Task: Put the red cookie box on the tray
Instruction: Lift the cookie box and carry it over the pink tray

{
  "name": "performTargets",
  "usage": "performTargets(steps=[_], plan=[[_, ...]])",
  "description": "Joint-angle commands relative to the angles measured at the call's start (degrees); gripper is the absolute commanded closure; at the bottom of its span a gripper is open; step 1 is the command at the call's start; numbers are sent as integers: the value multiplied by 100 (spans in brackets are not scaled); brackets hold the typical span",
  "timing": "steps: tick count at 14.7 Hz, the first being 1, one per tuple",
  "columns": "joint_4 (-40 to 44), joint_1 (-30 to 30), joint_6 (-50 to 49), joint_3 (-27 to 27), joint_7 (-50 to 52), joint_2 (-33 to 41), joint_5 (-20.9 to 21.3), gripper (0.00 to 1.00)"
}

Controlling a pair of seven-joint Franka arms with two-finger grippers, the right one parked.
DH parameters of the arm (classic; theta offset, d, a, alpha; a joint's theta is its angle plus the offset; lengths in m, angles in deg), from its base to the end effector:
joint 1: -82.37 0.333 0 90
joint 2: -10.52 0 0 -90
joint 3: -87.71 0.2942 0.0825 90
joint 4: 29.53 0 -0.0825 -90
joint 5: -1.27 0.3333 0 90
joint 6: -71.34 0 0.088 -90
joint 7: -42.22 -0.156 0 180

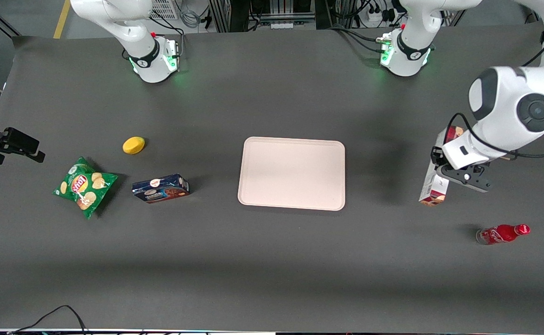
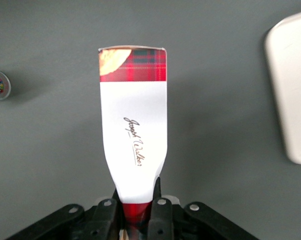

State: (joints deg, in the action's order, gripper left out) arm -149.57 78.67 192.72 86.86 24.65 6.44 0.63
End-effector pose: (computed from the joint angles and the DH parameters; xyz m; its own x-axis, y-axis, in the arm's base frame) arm 0.5042 -0.0411 0.3419 0.9276 -0.3711 -0.0425 -0.3703 -0.9286 0.0243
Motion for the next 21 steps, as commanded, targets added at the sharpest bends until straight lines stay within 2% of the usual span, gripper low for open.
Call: performTargets(steps=[1,4,7,10,13,17,21], plan=[[726,-394,-939,-20,964,91,-515,100],[886,-561,-1002,-458,2122,73,-534,100],[834,-947,-521,-898,3468,-128,-455,100],[833,-1509,-72,-838,4041,-576,-385,100],[842,-2361,428,-303,4630,-1094,45,100],[824,-2495,1228,-152,4711,-1639,90,100],[816,-2618,1502,-82,4939,-1895,90,100]])
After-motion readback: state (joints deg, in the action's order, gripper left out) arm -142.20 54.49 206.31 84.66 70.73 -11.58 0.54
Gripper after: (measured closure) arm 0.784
